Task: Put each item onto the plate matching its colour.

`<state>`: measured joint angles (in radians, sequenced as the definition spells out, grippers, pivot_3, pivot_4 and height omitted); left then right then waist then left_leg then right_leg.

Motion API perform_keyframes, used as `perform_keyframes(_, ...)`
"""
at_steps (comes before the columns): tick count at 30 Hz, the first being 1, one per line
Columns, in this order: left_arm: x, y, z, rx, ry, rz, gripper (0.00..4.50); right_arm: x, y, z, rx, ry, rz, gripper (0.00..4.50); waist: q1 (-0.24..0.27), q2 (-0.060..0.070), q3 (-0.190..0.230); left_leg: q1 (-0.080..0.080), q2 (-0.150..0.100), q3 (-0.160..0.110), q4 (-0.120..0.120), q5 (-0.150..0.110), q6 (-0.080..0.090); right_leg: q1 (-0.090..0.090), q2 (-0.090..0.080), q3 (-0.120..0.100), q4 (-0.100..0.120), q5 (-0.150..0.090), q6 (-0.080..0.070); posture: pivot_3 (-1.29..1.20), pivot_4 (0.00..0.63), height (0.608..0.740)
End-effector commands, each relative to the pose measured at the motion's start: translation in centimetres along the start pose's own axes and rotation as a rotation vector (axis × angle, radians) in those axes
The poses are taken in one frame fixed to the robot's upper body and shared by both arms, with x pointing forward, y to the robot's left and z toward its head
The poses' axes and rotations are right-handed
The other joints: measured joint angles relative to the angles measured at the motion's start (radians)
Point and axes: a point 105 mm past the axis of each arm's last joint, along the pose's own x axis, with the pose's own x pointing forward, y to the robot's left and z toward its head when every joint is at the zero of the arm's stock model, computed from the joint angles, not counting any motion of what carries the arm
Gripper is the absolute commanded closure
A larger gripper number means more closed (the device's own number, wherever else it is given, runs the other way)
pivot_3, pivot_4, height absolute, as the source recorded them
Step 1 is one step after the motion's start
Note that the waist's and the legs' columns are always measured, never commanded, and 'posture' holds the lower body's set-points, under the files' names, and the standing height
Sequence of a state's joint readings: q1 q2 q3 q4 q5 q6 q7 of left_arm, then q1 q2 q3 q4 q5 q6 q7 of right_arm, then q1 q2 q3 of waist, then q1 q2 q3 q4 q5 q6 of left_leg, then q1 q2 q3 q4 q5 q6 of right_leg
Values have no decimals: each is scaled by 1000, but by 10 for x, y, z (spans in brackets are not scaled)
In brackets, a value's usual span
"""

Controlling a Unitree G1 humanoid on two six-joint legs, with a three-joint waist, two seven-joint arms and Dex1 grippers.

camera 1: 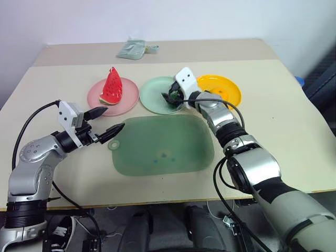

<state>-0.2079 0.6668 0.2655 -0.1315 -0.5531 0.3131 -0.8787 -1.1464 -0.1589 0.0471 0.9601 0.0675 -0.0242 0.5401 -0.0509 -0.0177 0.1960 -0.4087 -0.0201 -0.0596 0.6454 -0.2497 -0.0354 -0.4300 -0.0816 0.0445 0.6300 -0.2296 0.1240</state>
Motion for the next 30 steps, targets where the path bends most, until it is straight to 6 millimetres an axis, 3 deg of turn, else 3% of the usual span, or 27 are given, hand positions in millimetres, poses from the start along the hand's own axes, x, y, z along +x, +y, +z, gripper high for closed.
perform_keyframes(1,-4,-10,16,20,-59,-63,0,-29,1,48,53,-233,162,38,7,0,0,0,0,0,0,0,0,0,0,0,0,0,0,0,150,738)
perform_keyframes(6,-12,-21,17,-6,-75,-167,0,-120,35,64,-109,-337,478,38,20,0,0,0,0,-1,1,0,1,2,-1,-1,-1,0,0,0,150,738)
perform_keyframes(9,-16,-23,16,-57,-49,-224,0,-158,50,67,-99,-274,603,38,12,1,0,0,0,0,1,0,1,2,-1,-1,-1,0,0,0,150,738)
perform_keyframes(11,-15,-24,17,-55,-40,-262,0,-180,60,50,-140,-153,680,38,9,0,0,2,1,0,1,0,1,3,0,-1,0,0,0,0,150,738)
perform_keyframes(14,-11,-28,17,-58,-34,-317,0,-207,60,21,-146,5,695,38,12,-1,-1,3,1,-1,1,-1,1,5,1,-1,-1,-1,-1,0,150,738)
perform_keyframes(21,1,-32,13,-98,-70,-410,0,-243,45,-4,-158,174,560,38,33,-1,-1,3,1,1,3,-1,1,5,0,-1,-1,-1,-1,0,150,738)
perform_keyframes(30,17,-31,8,-123,-85,-453,0,-240,36,-2,-186,189,436,38,38,-1,-1,2,1,1,4,-1,1,6,0,-1,-1,-1,0,0,150,738)
